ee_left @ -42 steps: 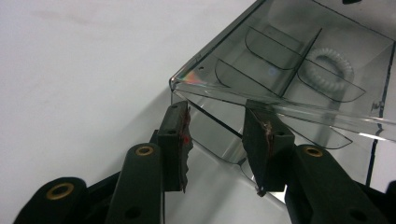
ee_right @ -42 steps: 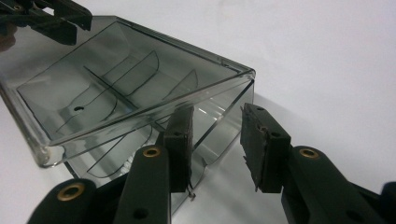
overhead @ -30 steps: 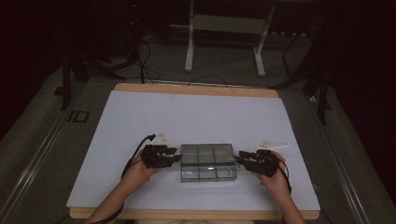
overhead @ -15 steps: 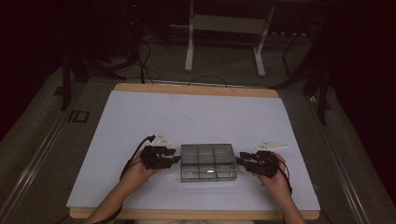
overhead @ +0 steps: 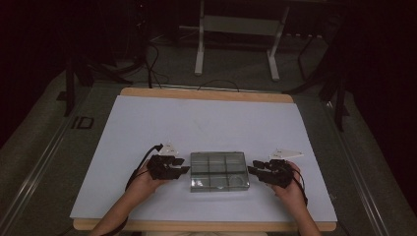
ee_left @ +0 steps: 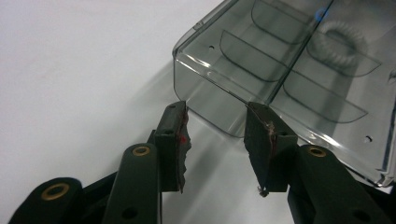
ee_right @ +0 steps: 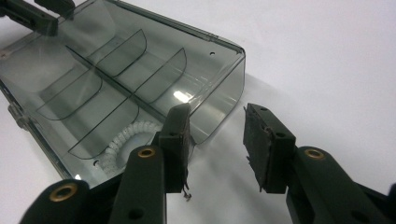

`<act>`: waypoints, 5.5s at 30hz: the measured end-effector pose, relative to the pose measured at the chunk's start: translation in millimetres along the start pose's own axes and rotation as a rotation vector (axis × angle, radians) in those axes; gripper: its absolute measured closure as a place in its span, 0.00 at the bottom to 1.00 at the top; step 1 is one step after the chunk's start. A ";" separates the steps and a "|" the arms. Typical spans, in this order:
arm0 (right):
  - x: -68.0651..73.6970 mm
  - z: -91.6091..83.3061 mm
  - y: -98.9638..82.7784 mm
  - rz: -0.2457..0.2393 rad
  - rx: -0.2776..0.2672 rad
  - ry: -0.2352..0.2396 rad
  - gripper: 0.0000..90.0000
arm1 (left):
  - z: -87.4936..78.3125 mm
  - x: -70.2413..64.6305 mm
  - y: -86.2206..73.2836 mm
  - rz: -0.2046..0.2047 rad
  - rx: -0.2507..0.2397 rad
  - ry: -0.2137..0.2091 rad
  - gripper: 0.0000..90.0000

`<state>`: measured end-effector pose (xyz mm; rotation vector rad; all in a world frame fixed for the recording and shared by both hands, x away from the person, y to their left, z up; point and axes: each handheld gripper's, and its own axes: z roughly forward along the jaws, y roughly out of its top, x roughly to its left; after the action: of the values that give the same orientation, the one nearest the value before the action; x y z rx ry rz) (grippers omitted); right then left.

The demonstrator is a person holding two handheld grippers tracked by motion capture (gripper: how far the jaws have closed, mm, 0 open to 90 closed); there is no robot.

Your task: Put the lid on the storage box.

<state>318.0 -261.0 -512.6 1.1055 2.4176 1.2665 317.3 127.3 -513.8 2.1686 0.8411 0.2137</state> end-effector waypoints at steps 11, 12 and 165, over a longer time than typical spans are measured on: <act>-5.7 2.3 -1.5 0.019 0.008 0.007 0.66 | 0.5 1.8 0.0 -0.007 0.003 0.001 0.65; -6.4 2.6 -1.4 0.020 0.008 0.007 0.66 | -0.5 2.6 0.2 -0.005 -0.001 0.002 0.65; -49.5 -47.3 -60.1 0.158 -0.150 -0.423 0.14 | -53.5 37.9 -83.9 -0.136 -0.201 0.284 0.01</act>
<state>298.4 -346.3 -537.9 1.3794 1.9286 1.0993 282.9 223.8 -542.8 1.9108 1.0737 0.5239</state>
